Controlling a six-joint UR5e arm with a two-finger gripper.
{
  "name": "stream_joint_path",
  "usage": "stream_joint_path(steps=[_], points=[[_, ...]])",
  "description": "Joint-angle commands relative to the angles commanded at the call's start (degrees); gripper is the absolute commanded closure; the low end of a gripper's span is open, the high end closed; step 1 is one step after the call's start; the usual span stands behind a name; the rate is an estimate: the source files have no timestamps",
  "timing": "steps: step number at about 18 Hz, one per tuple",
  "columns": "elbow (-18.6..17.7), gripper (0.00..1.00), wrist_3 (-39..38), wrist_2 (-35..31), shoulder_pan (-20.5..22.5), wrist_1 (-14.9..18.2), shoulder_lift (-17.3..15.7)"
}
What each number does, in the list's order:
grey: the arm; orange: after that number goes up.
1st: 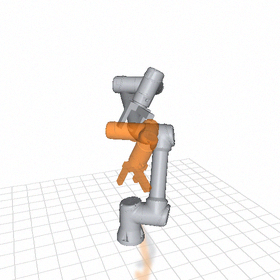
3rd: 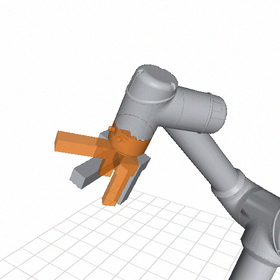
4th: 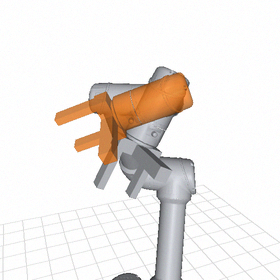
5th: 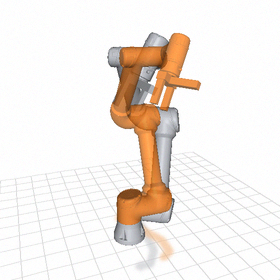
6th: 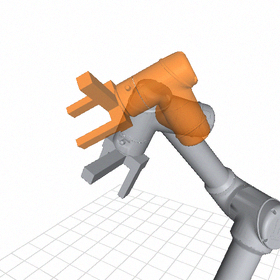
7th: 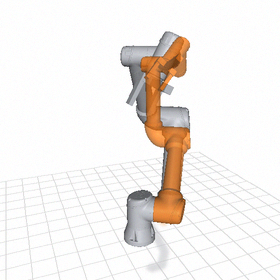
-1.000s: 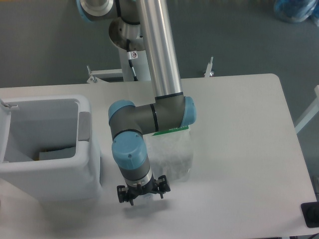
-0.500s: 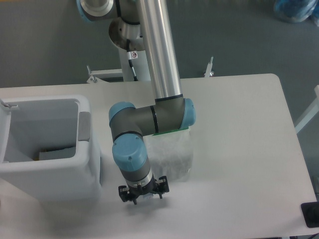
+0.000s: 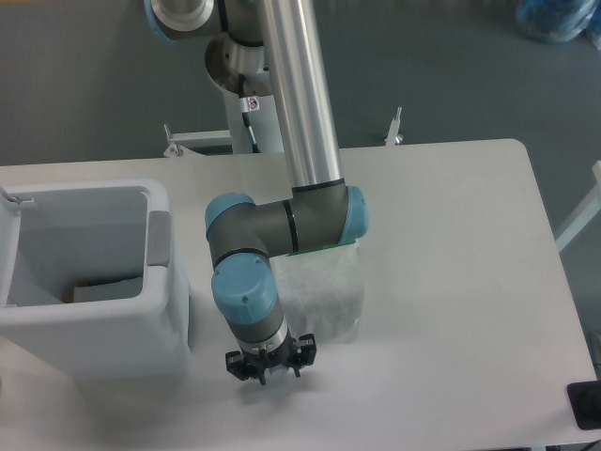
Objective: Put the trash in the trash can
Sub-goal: 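Close the gripper around the bottle's cap end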
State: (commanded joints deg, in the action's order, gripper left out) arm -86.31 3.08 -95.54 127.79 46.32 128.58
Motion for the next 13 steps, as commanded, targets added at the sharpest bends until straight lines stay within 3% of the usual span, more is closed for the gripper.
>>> stream_joint_path(steps=[7,13], points=[[0.0,0.66,0.0,0.0,0.0,0.0,-0.2],[0.3,0.68,0.4,0.3,0.2,0.0,-2.2]])
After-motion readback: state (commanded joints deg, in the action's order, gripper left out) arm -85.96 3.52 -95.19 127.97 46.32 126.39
